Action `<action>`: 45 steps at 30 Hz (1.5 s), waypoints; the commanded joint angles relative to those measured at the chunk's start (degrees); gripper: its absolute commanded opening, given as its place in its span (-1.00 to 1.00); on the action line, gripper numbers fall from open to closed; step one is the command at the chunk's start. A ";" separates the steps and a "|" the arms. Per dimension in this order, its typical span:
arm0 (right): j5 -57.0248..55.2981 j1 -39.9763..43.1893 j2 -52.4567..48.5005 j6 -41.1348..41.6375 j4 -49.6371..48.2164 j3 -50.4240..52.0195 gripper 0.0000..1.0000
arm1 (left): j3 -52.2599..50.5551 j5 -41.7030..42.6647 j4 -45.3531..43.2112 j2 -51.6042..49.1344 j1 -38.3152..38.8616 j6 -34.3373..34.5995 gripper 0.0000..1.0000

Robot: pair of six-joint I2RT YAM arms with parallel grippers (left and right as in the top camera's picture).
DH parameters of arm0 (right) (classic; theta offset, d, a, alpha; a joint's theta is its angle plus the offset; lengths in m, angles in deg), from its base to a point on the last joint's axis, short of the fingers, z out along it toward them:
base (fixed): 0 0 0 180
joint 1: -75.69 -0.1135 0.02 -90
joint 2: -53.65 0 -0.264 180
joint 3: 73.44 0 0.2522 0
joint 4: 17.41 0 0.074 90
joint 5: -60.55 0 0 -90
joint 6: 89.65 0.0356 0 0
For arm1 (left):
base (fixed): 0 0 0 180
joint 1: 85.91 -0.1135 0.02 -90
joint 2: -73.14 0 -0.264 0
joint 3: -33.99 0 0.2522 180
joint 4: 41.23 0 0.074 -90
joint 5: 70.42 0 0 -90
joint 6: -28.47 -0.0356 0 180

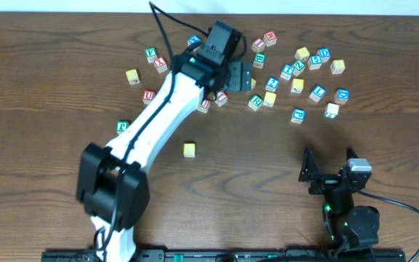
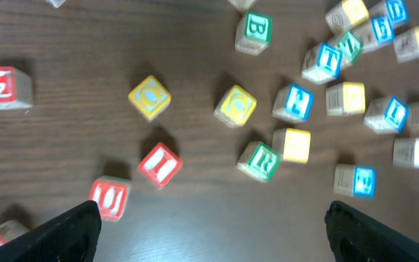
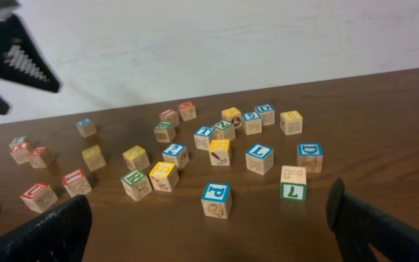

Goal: Spell out CORL
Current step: 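Move the left gripper over the yellow O block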

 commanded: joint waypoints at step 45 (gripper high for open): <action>-0.11 0.42 0.31 -0.81 0.22 0.09 0.99 | 7.78 -15.58 -7.19 -19.63 -0.79 29.11 0.94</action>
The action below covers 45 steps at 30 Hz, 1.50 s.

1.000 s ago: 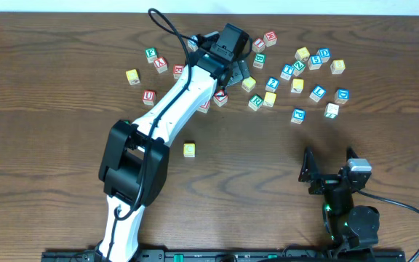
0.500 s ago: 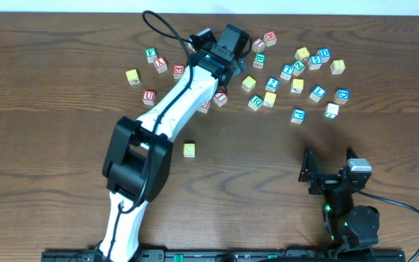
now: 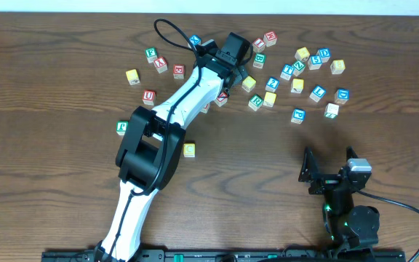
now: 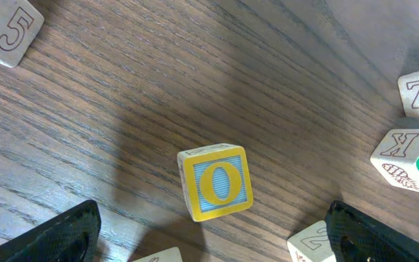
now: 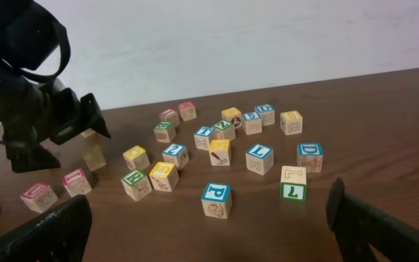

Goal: Spell out CORL
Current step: 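Move the left gripper over the yellow O block, then lower the left gripper and close it on the yellow O block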

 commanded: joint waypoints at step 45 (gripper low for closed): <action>-0.11 0.42 0.31 -0.81 0.22 0.09 0.99 | 1.60 -1.40 1.31 -4.17 -0.33 -3.45 0.43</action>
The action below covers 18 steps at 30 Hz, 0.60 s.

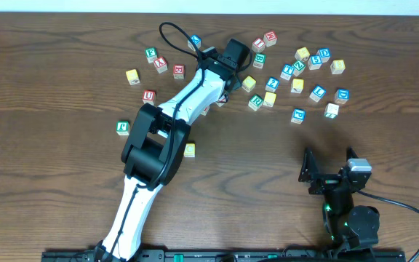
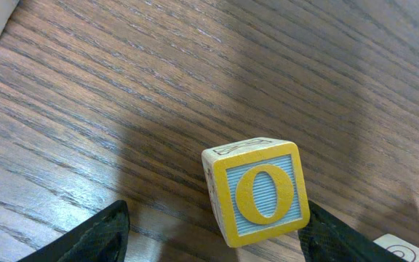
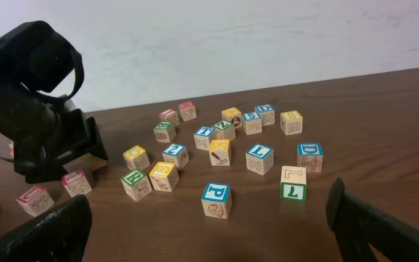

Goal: Spell out CORL
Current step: 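Lower the left gripper and close it on the yellow O block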

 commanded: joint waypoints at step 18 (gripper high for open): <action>-0.11 0.42 0.31 -0.81 0.22 0.09 0.99 | 1.20 -2.23 1.20 -0.61 -0.96 -3.34 0.17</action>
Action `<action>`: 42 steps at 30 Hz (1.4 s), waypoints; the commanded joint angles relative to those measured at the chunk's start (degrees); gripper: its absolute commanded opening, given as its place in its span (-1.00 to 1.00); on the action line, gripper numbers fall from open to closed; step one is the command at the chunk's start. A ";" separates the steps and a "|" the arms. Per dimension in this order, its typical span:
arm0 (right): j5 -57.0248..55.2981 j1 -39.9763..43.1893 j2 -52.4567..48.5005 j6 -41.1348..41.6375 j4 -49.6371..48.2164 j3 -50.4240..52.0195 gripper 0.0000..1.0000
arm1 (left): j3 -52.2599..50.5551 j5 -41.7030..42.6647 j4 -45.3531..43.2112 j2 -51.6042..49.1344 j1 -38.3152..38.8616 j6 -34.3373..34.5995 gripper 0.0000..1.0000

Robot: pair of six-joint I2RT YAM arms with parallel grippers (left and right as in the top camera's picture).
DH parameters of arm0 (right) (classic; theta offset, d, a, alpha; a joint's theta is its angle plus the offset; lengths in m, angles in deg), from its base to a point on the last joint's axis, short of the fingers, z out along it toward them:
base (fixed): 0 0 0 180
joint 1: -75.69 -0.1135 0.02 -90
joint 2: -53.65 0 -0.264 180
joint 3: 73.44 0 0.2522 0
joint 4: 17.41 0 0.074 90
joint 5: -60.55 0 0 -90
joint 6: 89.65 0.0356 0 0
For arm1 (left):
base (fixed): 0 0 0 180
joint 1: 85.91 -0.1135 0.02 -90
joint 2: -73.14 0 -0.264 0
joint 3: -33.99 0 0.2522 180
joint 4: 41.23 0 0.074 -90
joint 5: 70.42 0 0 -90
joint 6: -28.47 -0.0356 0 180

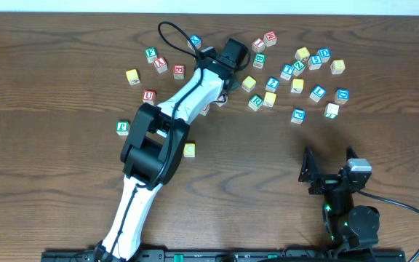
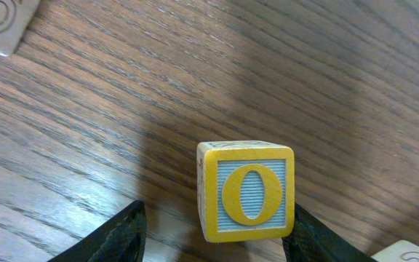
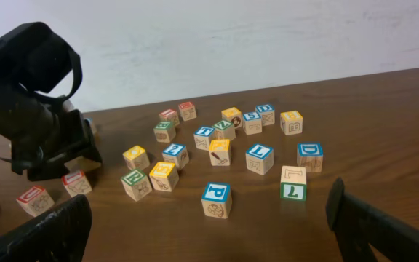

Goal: Spell out CORL
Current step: 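Lower the left gripper and close it on the yellow O block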

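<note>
A yellow-rimmed block with a yellow O on a blue face (image 2: 246, 191) sits on the wood between the fingers of my left gripper (image 2: 213, 225). The gripper is open: its right finger stands at the block's edge and its left finger (image 2: 118, 236) is a gap away. From overhead the left gripper (image 1: 229, 67) hangs over the block cluster and hides the O block. A lone yellow block (image 1: 188, 150) lies mid-table. A green R block (image 3: 135, 182) and a blue L block (image 3: 260, 156) lie in the cluster. My right gripper (image 3: 209, 233) is open and empty.
Several lettered blocks are scattered across the far half of the table (image 1: 297, 73), some close to the left gripper. A red-topped block corner (image 2: 2, 22) shows left of the O. The right arm's base (image 1: 351, 218) sits at the front right.
The left gripper's fingers stand closer together around the O block, the right one now at its edge. The block sits squarer to the camera. The right arm is unchanged.
First my left gripper hung wide open high above the cluster with several blocks in sight. Then it was low over the O block alone. Then the block lay between its fingers, and now the fingers stand nearer to it.
</note>
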 commanded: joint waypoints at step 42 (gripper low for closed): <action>-0.11 0.39 0.31 -0.81 0.22 0.09 0.99 | 1.27 -0.24 -2.25 -0.57 -3.30 -26.69 0.30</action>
